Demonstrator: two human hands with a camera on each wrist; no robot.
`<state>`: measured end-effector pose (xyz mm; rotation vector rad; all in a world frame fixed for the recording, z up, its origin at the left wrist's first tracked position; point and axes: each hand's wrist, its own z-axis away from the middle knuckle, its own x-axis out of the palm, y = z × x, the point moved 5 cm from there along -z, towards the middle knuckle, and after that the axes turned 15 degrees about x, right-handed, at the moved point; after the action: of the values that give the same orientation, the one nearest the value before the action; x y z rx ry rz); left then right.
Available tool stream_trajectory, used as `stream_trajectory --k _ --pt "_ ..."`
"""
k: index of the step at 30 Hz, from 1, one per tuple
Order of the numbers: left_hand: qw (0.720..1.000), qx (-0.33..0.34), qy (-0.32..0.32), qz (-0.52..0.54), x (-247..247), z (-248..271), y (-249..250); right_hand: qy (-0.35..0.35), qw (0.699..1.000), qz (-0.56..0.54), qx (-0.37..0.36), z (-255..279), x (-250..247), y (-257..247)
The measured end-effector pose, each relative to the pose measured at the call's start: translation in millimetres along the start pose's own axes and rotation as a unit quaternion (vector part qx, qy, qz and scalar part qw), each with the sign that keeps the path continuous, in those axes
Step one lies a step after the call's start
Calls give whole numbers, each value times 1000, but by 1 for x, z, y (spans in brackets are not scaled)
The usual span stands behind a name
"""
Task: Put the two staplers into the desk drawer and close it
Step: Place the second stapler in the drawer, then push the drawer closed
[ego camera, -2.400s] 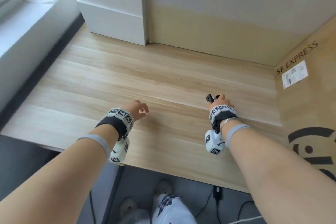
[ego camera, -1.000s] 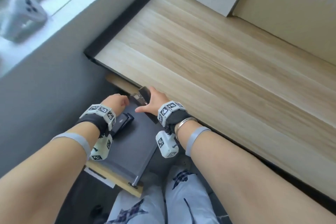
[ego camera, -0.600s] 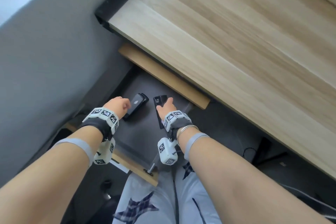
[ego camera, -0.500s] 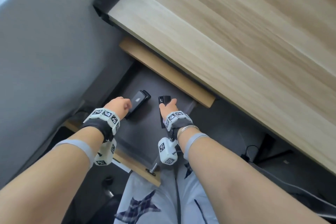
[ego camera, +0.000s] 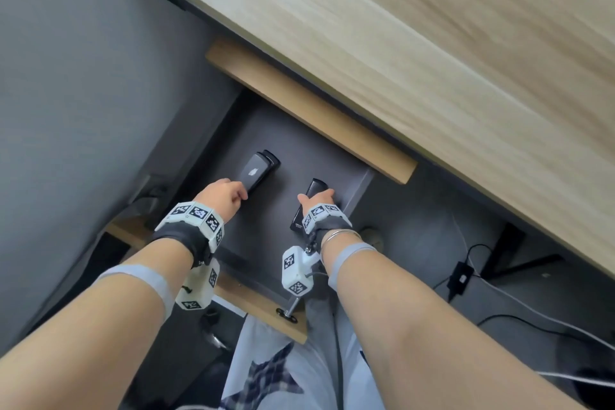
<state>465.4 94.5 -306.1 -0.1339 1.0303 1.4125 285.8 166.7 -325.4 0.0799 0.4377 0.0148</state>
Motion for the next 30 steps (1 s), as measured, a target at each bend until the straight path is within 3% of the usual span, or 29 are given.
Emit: stream_trajectory --k 10,21,25,30 --pt "998 -60 6 12 6 25 -4 27 999 36 -12 4 -14 3" --pt "968 -244 -34 -57 7 113 -13 78 972 121 -187 72 -53 -11" --pt "959 -277 -53 -1 27 133 -13 90 959 143 -228 89 -58 -12" --pt "962 -261 -76 37 51 131 -4 91 947 156 -266 95 -65 -13"
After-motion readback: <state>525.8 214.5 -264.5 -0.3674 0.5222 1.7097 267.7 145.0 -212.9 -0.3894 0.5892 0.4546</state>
